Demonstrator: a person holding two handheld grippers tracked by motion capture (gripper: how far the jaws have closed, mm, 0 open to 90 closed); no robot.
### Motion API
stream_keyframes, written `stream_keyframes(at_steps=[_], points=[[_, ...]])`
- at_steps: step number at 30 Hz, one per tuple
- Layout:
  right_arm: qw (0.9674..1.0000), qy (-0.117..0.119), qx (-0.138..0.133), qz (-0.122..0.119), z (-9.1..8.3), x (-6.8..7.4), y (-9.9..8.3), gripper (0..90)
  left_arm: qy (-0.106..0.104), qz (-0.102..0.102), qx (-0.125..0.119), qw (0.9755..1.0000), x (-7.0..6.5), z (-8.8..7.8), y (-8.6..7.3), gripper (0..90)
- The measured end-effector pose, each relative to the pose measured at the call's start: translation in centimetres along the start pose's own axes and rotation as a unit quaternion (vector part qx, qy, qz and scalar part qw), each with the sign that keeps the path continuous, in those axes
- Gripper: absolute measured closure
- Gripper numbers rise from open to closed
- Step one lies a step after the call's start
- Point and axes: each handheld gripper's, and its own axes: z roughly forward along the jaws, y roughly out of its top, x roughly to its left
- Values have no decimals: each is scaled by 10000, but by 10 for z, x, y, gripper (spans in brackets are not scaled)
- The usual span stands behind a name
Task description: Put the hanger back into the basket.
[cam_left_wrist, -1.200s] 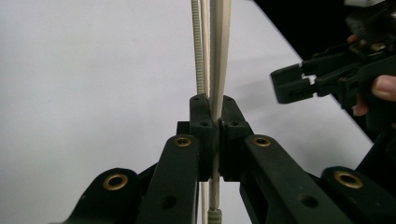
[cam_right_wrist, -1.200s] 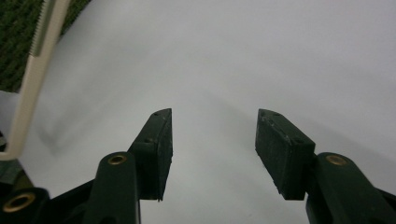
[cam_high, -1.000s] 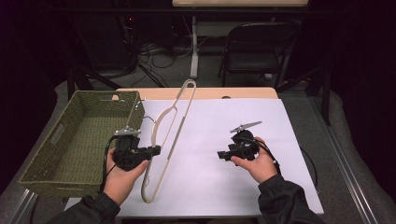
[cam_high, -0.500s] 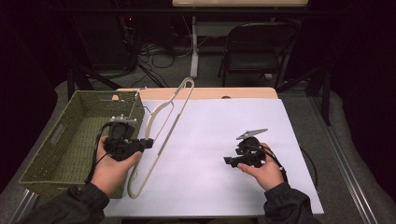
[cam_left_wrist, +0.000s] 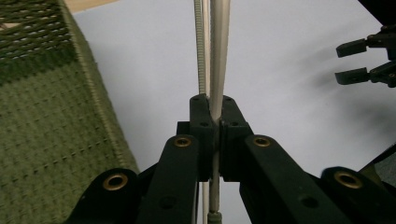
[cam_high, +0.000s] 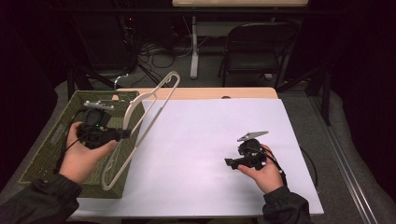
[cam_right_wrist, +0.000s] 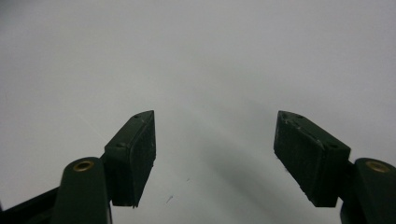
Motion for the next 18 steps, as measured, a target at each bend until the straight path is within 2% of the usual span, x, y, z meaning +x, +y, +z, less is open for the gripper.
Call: stream_keyframes(at_steps=[3, 7, 11, 12, 13, 15, 18], points=[[10000, -2, -27, -12, 0, -1, 0, 296, 132, 19, -12, 9999, 13, -10, -1, 875], [10000, -54, -52, 40, -1, -3, 0, 295, 365, -115, -4, 9993, 36, -23, -6, 875], [9999, -79, -78, 65, -4, -4, 0, 295, 564, -186, 9, 9982, 63, -33, -12, 876], [9999, -104, -102, 73, -4, -5, -1, 295, 699, -208, 25, 9973, 77, -35, -16, 875], [9999, -104, -102, 73, -4, -5, -1, 295, 699, -208, 25, 9973, 77, -35, -16, 876], [9998, -133, -115, 102, -4, -6, -1, 295, 734, -331, 67, 9967, 93, -37, -20, 876], [9998, -144, -116, 96, -4, -6, -1, 295, 796, -352, 141, 9961, 114, -38, -26, 875]])
